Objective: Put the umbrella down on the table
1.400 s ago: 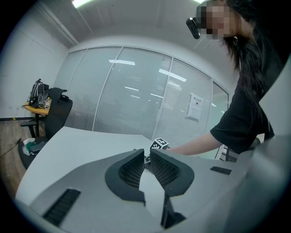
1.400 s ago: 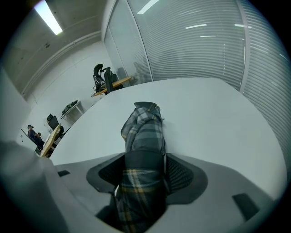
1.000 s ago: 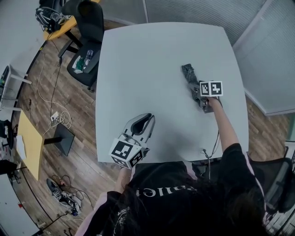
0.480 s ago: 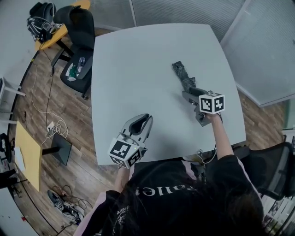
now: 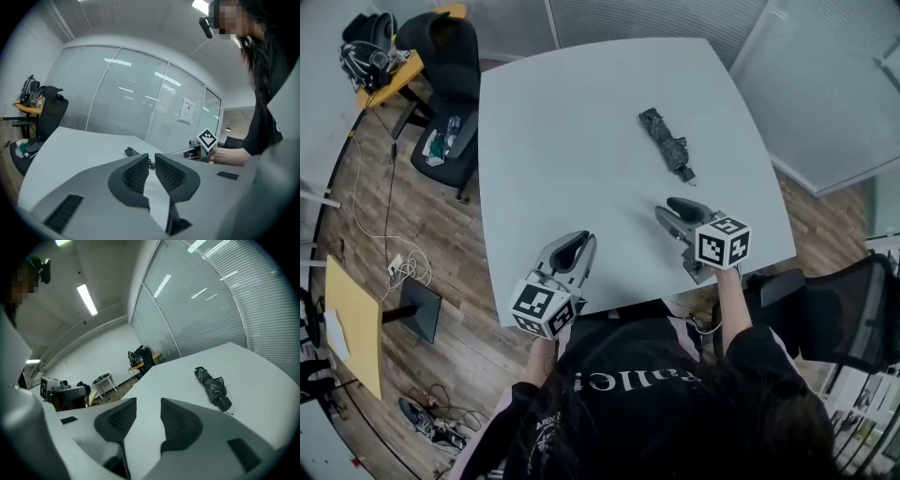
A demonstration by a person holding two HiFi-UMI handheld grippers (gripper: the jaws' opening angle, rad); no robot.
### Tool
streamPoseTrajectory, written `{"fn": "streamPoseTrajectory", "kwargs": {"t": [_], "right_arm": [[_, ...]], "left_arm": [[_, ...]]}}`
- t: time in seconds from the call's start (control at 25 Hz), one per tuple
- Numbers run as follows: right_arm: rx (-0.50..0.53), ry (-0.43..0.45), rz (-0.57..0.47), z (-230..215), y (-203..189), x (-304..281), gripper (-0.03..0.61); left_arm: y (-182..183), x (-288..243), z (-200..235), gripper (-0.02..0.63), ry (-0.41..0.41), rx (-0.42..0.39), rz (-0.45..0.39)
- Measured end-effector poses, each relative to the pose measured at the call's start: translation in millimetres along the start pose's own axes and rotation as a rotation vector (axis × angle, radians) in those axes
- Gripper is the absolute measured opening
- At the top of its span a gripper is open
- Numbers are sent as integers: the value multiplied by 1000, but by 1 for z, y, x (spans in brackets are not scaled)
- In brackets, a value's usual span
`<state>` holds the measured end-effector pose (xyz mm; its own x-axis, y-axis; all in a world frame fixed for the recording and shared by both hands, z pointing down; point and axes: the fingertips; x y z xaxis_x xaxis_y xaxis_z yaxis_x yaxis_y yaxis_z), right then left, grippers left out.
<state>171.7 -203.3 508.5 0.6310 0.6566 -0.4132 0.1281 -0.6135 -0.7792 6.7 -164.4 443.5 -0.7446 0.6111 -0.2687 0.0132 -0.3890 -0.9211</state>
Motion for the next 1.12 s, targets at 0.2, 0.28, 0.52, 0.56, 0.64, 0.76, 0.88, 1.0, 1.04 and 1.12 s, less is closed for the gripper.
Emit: {"fn": "streamPoseTrajectory", "kwargs": {"t": [0.2,0.28,0.52,0.56,0.64,0.76,0.88,1.0,1.04,1.12], "right_arm": [[28,-35,-9,34,-16,13,147],[38,-39,-16,48,-20,15,138],[36,-40,-61,91,-29,18,98],[32,-42,-69,97,-31,18,86],[25,-43,-80,108,-36,18,66],[20,-46,-92,124,-44,18,51],[26,-48,-95,139,-52,17,38],[60,-43,-79,151,-58,13,31],[70,-44,-74,155,-60,13,29],[81,-48,-70,162,-63,14,26]], "left_arm": [[-8,24,7,57,1,5,5],[-8,32,10,57,-2,3,0],[-13,57,16,57,-26,-6,2],[-14,61,16,58,-32,-9,3],[-16,68,17,57,-45,-15,4],[-18,78,16,57,-70,-25,6],[-21,88,16,57,-91,-33,6],[-22,92,17,57,-109,-38,0],[-22,94,17,57,-115,-39,-2],[-23,97,16,57,-127,-38,-5]]}}
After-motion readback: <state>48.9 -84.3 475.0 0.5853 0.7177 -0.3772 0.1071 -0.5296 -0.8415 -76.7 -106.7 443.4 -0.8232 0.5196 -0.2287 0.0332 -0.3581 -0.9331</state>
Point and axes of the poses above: the fingertips, and each gripper's own axes: x backward along the fingers, z to its left, y out of its top, and after that the axes turned 3 degrees about y, right-handed
